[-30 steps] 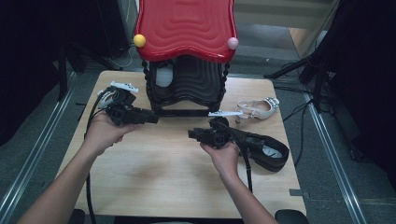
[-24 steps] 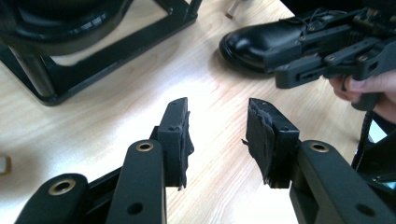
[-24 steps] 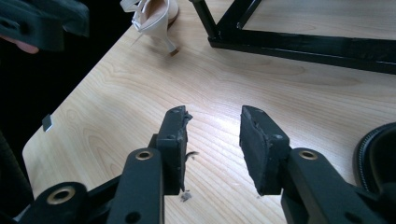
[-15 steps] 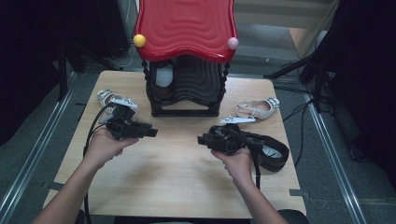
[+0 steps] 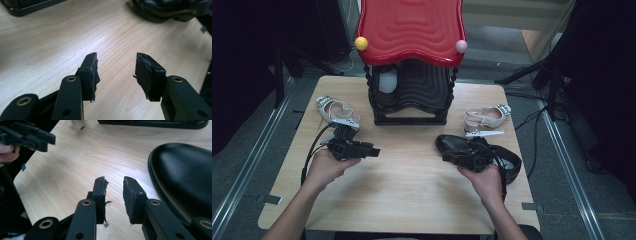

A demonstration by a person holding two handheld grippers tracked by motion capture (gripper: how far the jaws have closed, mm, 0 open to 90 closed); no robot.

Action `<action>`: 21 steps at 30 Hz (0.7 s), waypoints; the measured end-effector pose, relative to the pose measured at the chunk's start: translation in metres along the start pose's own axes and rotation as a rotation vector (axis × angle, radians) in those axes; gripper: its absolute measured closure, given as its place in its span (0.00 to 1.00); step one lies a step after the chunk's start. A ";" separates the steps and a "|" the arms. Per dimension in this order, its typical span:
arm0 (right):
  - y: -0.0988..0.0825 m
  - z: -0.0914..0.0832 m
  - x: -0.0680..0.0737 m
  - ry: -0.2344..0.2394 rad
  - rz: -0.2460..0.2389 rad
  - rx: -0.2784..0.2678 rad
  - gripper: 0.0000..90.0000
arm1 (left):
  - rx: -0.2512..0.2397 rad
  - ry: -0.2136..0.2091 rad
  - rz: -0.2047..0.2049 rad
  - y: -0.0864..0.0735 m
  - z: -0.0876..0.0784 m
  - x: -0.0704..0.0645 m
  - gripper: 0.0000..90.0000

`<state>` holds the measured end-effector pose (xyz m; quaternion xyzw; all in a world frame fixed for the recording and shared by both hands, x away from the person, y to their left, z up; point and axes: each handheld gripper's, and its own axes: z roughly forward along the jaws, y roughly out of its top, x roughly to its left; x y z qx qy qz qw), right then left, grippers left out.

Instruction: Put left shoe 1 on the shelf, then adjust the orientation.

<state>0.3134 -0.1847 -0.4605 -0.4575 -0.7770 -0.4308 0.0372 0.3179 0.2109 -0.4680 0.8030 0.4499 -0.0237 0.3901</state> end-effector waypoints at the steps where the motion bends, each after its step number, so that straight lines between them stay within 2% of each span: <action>1: -0.001 -0.002 0.000 -0.005 -0.002 0.003 0.81 | 0.002 -0.007 -0.005 -0.001 0.001 0.001 0.59; 5: 0.000 -0.012 -0.002 -0.043 -0.027 0.027 0.76 | 0.006 -0.009 -0.011 -0.004 0.003 0.001 0.59; 13: 0.003 -0.035 -0.013 -0.085 -0.054 0.048 0.76 | 0.031 -0.009 -0.004 -0.009 0.008 0.002 0.58; 16: 0.003 -0.043 -0.018 -0.095 -0.051 0.059 0.76 | 0.035 -0.008 0.000 -0.010 0.009 0.001 0.57; 21: 0.002 -0.056 -0.025 -0.127 -0.060 0.082 0.77 | 0.036 -0.009 -0.009 -0.012 0.011 0.001 0.57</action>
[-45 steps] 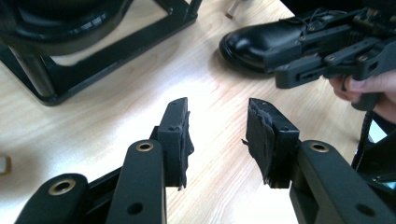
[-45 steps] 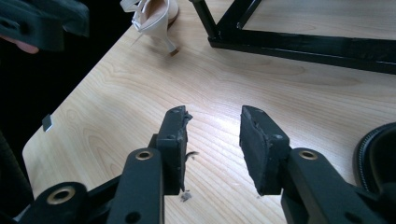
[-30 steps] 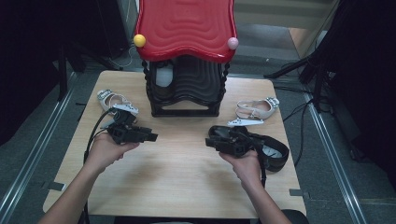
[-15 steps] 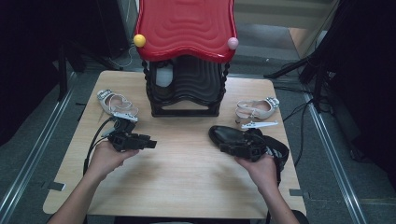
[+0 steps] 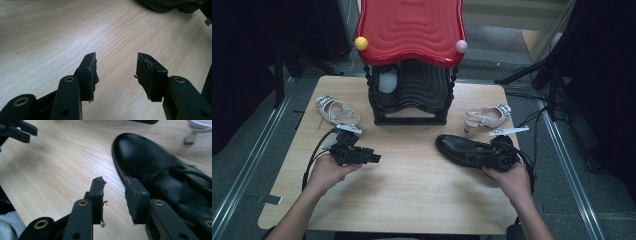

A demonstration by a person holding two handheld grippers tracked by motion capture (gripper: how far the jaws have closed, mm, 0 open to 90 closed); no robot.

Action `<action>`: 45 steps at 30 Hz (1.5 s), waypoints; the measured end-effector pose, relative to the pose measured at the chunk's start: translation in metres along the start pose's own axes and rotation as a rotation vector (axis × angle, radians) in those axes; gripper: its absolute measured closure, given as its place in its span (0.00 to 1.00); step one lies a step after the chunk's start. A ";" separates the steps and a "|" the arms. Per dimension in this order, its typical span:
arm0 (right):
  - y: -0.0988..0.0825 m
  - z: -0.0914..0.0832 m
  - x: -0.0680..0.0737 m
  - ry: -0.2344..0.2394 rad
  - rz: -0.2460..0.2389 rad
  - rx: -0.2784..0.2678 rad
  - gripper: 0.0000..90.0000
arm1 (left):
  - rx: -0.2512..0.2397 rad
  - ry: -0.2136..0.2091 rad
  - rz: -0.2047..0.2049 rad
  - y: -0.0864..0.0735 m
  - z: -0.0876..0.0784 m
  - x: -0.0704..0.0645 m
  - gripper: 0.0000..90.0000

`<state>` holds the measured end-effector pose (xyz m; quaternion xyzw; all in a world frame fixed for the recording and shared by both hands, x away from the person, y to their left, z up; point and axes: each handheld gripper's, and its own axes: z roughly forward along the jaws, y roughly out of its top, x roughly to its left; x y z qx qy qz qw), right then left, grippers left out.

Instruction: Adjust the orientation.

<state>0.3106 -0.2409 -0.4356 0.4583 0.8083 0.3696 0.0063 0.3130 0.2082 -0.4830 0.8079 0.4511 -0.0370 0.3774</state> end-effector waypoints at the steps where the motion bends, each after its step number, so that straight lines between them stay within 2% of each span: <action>1: -0.001 -0.002 -0.002 -0.006 -0.001 0.004 0.77 | -0.004 -0.006 -0.012 0.000 0.000 0.001 0.56; 3: -0.003 -0.006 -0.005 -0.019 -0.004 0.011 0.77 | -0.009 -0.012 -0.022 -0.001 0.000 0.001 0.55; 6: -0.006 -0.012 -0.010 -0.030 -0.003 0.014 0.77 | -0.001 0.007 -0.013 -0.002 0.001 0.001 0.55; 18: -0.019 -0.036 -0.030 -0.090 0.014 0.042 0.76 | 0.004 0.010 0.012 -0.002 0.003 0.000 0.55; 25: -0.022 -0.030 -0.039 -0.131 0.001 0.094 0.74 | 0.006 0.013 0.015 -0.002 0.004 -0.001 0.55; 28: -0.021 -0.023 -0.042 -0.130 0.000 0.112 0.74 | 0.007 0.014 0.018 -0.002 0.004 -0.001 0.55; 34: -0.013 -0.008 -0.045 -0.095 -0.016 0.139 0.75 | -0.003 0.002 0.010 -0.001 0.005 0.001 0.55; 40: -0.008 -0.001 -0.053 -0.029 0.014 0.147 0.80 | 0.000 0.009 0.017 -0.002 0.006 0.002 0.55; 45: -0.008 -0.002 -0.057 0.036 0.056 0.147 0.92 | 0.000 0.011 0.020 -0.002 0.006 0.001 0.55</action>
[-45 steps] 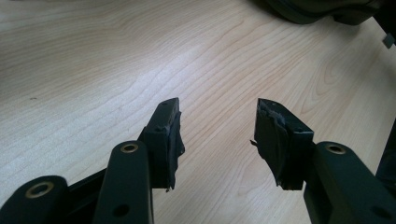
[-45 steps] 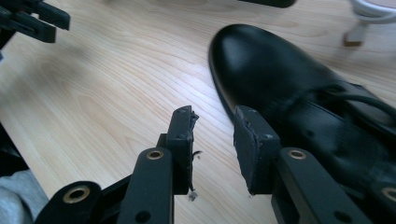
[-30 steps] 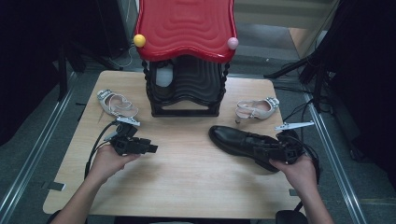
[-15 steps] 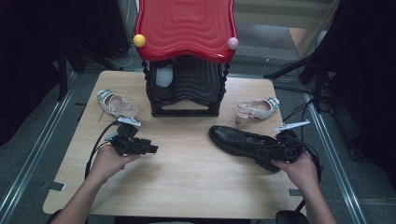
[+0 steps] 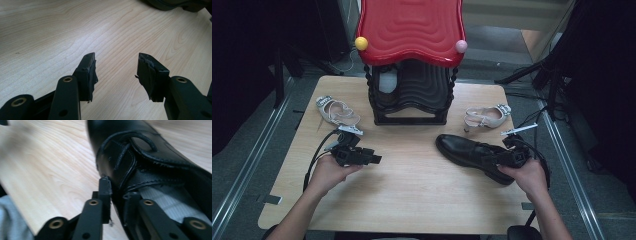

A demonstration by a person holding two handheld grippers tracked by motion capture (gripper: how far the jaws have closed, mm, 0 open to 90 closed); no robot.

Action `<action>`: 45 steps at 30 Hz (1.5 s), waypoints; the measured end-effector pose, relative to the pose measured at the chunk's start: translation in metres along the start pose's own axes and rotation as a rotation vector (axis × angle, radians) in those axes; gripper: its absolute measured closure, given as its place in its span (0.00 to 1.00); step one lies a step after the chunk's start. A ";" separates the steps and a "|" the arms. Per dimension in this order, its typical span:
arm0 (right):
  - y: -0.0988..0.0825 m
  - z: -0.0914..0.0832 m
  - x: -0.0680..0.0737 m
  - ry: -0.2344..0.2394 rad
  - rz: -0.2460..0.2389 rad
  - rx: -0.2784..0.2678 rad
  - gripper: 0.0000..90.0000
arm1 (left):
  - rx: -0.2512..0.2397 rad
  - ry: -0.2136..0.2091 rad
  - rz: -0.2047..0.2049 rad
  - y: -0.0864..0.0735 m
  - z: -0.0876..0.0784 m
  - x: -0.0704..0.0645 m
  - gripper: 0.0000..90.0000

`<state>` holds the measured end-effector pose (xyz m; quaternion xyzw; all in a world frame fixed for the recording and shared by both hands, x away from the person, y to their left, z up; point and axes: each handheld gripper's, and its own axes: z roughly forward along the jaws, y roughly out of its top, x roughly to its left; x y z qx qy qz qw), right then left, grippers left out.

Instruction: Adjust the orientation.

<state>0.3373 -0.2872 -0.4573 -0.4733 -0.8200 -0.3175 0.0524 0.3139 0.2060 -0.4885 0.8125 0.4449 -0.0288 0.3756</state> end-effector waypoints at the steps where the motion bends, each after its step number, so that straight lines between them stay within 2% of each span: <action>1: 0.000 0.000 0.000 0.028 0.006 0.002 0.93 | -0.002 -0.002 -0.002 0.000 0.000 0.000 0.55; 4: 0.002 0.001 0.004 0.042 -0.020 -0.004 0.94 | -0.012 -0.002 -0.004 0.000 -0.001 0.000 0.56; 7: 0.007 0.001 0.011 0.037 -0.023 -0.005 0.95 | -0.012 -0.003 -0.004 0.000 -0.002 0.000 0.57; 9: 0.012 0.001 0.017 0.031 -0.027 0.001 0.95 | -0.014 -0.005 -0.003 0.000 -0.002 0.000 0.57; 12: 0.018 0.003 0.025 0.051 -0.031 0.000 0.94 | -0.019 -0.011 -0.005 0.000 -0.003 -0.001 0.58; 16: 0.026 0.010 0.039 0.062 -0.062 -0.003 0.94 | -0.025 -0.014 0.000 0.000 -0.004 -0.002 0.60; 20: 0.038 0.022 0.052 0.082 -0.067 0.005 0.94 | -0.024 -0.017 0.004 0.000 -0.003 -0.003 0.62; 30: 0.064 0.068 0.092 0.142 -0.113 0.021 0.94 | -0.022 -0.015 0.010 0.000 -0.002 -0.005 0.62; 37: 0.074 0.096 0.117 0.176 -0.130 0.024 0.94 | -0.042 -0.006 0.031 -0.002 -0.001 -0.007 0.67; 41: 0.074 0.107 0.128 0.156 -0.143 0.007 0.94 | -0.049 -0.002 0.025 -0.002 0.001 -0.007 0.70; 45: 0.070 0.113 0.130 0.154 -0.153 0.008 0.93 | -0.054 -0.008 0.027 -0.002 0.003 -0.009 0.76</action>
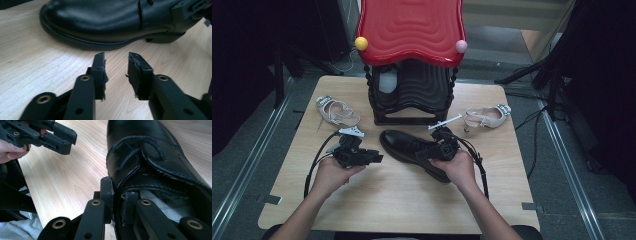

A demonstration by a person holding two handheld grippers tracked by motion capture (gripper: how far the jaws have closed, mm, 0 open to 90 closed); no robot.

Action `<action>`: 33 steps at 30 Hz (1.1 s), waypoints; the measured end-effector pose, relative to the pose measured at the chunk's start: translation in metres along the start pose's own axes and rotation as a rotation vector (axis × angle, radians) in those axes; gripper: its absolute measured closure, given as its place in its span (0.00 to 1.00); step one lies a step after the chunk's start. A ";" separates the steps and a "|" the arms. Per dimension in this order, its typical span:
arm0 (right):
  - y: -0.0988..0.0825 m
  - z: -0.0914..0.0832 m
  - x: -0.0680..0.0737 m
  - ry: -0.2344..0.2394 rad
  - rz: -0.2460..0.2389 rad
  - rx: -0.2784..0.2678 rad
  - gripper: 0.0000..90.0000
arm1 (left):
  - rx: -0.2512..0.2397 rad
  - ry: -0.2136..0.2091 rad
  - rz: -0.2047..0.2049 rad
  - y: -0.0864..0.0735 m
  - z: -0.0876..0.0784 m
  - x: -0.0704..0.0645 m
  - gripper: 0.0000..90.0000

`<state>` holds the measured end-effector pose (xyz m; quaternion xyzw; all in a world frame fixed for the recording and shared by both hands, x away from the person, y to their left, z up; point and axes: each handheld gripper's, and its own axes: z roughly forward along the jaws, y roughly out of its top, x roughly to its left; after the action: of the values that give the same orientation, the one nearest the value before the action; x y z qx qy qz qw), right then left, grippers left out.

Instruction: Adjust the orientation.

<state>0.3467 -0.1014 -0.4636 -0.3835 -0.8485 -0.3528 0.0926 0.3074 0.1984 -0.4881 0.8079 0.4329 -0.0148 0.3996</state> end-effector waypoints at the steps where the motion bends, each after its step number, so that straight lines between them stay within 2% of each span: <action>1: -0.001 0.000 0.000 -0.001 0.006 0.005 0.92 | -0.013 0.005 0.000 0.000 0.000 -0.001 0.78; 3: -0.002 -0.001 -0.001 -0.001 -0.006 0.020 0.89 | -0.020 0.005 0.000 0.001 0.001 -0.001 0.82; 5: -0.005 -0.002 -0.003 0.025 0.001 0.024 0.85 | -0.020 0.014 0.007 0.001 0.002 -0.002 0.85; 8: -0.007 -0.011 -0.004 0.030 -0.008 0.006 0.83 | -0.015 0.036 0.018 0.001 0.004 -0.002 0.87; 11: -0.009 -0.025 -0.005 0.019 -0.020 -0.011 0.84 | -0.025 0.045 0.018 0.002 0.004 -0.003 0.90; 13: -0.010 -0.037 -0.007 -0.005 -0.026 -0.019 0.87 | -0.035 0.040 0.013 0.003 0.004 -0.003 0.93; 17: -0.011 -0.052 -0.016 -0.042 -0.025 -0.029 0.92 | -0.049 0.032 -0.002 0.007 0.006 -0.004 0.98; 21: -0.011 -0.064 -0.036 -0.076 0.028 -0.058 1.00 | -0.052 0.018 -0.010 0.010 0.012 -0.009 0.99; 25: -0.009 -0.061 -0.056 -0.106 0.071 -0.064 1.00 | -0.045 0.010 -0.016 0.016 0.024 -0.012 0.99; 27: -0.008 -0.055 -0.063 -0.120 0.071 -0.065 1.00 | -0.041 0.014 -0.019 0.018 0.029 -0.013 0.99; 29: -0.007 -0.050 -0.067 -0.116 0.076 -0.071 1.00 | -0.039 0.022 -0.012 0.020 0.033 -0.014 0.99; 31: -0.006 -0.043 -0.067 -0.125 0.065 -0.072 1.00 | -0.044 0.023 -0.024 0.020 0.037 -0.014 0.99; 33: -0.004 -0.036 -0.067 -0.136 0.046 -0.062 1.00 | -0.047 0.034 -0.020 0.020 0.040 -0.016 0.99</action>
<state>0.3857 -0.1669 -0.4682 -0.4286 -0.8324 -0.3500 0.0307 0.3246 0.1553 -0.4967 0.7942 0.4477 0.0049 0.4109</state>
